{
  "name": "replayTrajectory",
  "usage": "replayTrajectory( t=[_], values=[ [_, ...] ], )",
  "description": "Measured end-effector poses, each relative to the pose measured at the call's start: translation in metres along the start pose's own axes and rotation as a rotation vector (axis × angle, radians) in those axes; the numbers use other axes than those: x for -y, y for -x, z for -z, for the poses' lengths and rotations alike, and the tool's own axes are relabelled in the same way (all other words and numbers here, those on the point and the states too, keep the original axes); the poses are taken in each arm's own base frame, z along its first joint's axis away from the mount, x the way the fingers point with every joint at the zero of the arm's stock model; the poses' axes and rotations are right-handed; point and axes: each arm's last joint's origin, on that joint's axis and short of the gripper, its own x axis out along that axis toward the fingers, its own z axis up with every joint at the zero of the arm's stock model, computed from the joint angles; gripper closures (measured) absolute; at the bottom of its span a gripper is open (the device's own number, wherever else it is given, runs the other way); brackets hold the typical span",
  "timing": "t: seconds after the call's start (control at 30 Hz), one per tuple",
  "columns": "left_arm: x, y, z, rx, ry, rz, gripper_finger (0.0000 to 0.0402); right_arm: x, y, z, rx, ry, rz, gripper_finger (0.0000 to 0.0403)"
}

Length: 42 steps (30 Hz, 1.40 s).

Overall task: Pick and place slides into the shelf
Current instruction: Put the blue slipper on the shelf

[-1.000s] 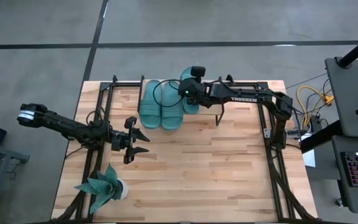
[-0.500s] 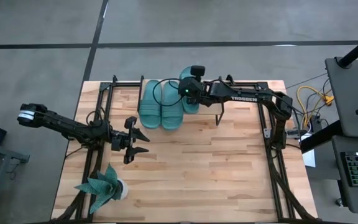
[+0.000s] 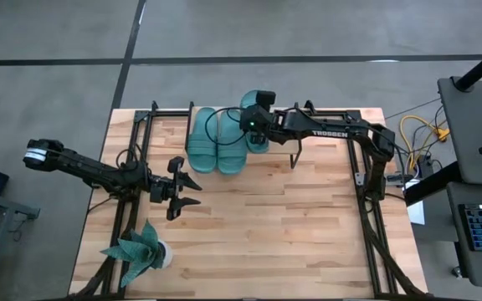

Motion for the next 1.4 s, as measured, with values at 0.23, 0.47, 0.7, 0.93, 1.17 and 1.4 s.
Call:
replayTrajectory(
  t=[0.23,0.47,0.7,0.93,1.17,1.4],
  values=[
    [0.0,0.0,0.0,-0.001,0.0,0.001,0.0224,0.002,0.008,0.001,0.005,-0.021,-0.009,0.0263],
    [0.0,0.0,0.0,-0.001,0.0,0.001,0.0224,0.005,0.022,-0.001,0.03,-0.037,-0.012,0.0258],
    [0.0,0.0,0.0,-0.002,0.0,0.001,0.0224,0.013,0.046,0.001,0.062,-0.113,-0.025,0.0257],
    [0.0,0.0,0.0,-0.003,0.001,0.002,0.0224,0.014,0.1,-0.005,0.208,-0.189,-0.095,0.0266],
    [0.0,0.0,0.001,-0.006,0.001,0.004,0.0224,0.002,0.173,-0.006,0.382,-0.2,-0.173,0.0281],
    [0.001,0.0,0.001,-0.008,0.002,0.005,0.0224,-0.032,0.236,0.005,0.512,-0.137,-0.281,0.0294]
  ],
)
